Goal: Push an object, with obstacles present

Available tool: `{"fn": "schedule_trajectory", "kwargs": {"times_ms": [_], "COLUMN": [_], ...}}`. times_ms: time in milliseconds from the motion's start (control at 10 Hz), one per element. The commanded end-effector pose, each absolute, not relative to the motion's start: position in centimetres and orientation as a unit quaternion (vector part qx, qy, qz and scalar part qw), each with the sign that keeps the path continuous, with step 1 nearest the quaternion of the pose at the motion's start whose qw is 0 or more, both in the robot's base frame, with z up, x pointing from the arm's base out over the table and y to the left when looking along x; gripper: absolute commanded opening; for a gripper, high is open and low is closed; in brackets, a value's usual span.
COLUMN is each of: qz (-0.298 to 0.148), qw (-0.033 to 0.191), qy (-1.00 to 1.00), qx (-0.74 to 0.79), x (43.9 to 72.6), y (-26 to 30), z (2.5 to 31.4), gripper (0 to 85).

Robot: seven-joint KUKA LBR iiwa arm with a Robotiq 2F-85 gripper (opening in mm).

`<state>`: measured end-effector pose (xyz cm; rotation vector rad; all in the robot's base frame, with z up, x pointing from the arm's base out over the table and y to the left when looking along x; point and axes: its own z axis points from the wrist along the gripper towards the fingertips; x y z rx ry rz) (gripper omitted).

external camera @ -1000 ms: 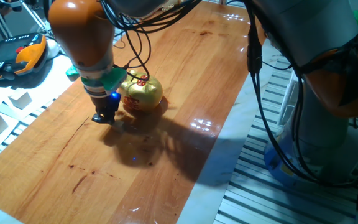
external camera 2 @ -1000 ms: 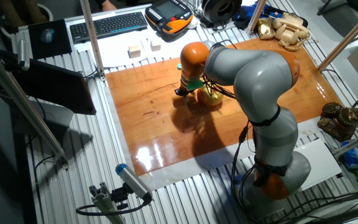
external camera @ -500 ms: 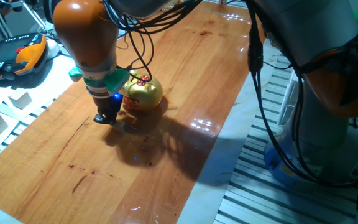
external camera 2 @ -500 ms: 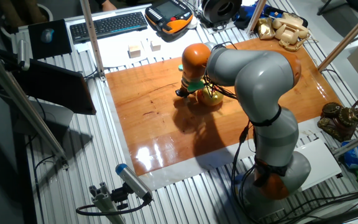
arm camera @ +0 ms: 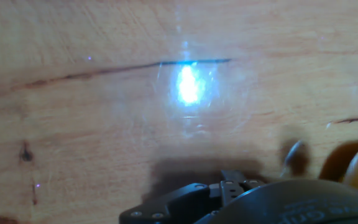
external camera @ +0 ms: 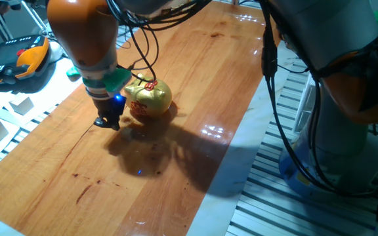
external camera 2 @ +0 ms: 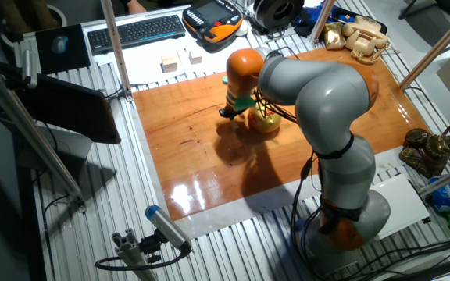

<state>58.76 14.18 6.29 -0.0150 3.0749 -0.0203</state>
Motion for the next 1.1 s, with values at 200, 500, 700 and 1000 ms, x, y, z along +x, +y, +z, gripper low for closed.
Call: {"fn": "schedule_trajectory", "kwargs": {"times_ms": [200, 500, 700, 1000], "qz": [-0.014, -0.012, -0.020, -0.018], "qw": [0.043, 0.042, 0.035, 0.035], "qy": [0.999, 0.999, 0.999, 0.999], "qx": [0.001, -0.008, -0.014, -0.024], "x": [59.9, 60.4, 60.5, 60.4], "y": [13.8, 12.6, 12.2, 11.5], "z": [9.2, 11.6, 13.6, 14.4], "gripper": [0.0, 0.0, 0.0, 0.0]}}
